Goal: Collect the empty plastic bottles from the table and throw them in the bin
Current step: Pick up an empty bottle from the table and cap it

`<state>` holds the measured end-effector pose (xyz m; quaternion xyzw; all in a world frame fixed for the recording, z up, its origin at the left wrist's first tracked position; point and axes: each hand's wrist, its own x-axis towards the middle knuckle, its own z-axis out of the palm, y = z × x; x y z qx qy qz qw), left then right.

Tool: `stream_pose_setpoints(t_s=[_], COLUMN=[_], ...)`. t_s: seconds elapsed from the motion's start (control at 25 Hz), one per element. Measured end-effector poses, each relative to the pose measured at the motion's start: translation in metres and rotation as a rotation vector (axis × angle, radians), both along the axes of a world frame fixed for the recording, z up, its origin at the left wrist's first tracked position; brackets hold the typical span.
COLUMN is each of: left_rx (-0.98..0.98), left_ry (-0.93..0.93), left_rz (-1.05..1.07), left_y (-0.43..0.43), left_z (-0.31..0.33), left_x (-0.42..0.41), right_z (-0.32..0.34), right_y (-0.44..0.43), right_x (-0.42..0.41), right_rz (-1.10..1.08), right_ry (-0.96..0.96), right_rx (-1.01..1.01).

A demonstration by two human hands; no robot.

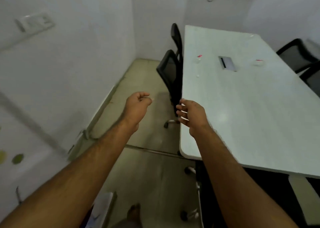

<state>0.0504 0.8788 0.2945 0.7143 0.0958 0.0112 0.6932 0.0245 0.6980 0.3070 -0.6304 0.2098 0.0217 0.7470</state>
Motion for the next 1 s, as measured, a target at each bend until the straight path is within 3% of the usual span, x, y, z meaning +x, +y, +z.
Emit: stream_pose_setpoints(t_s=[0.32,0.64,0.76,1.0], left_rx=[0.080,0.282,0.447,0.965], left_ry=[0.011,0.040,0.015,-0.212], left_rz=[-0.302,-0.505,-0.614,-0.951], left_y=[-0.058,-0.168,-0.218,-0.305], left_z=[0.006,-0.053,-0.081,-0.180], left_x=[0.235,0.453,0.517,0.620], right_z=[-0.013,-0.074,-0.093,-0.159], right_y=[-0.050,-0.149,-0.177,-0.219], right_x=[0.179,0.375,0.429,0.509], right_rz=[-0.224,-0.404,-0.451,-0.556], right_ry=[0.063,0.125,0.189,0.305], right_rx=[-0.066,-0.022,-0.024,-0.051])
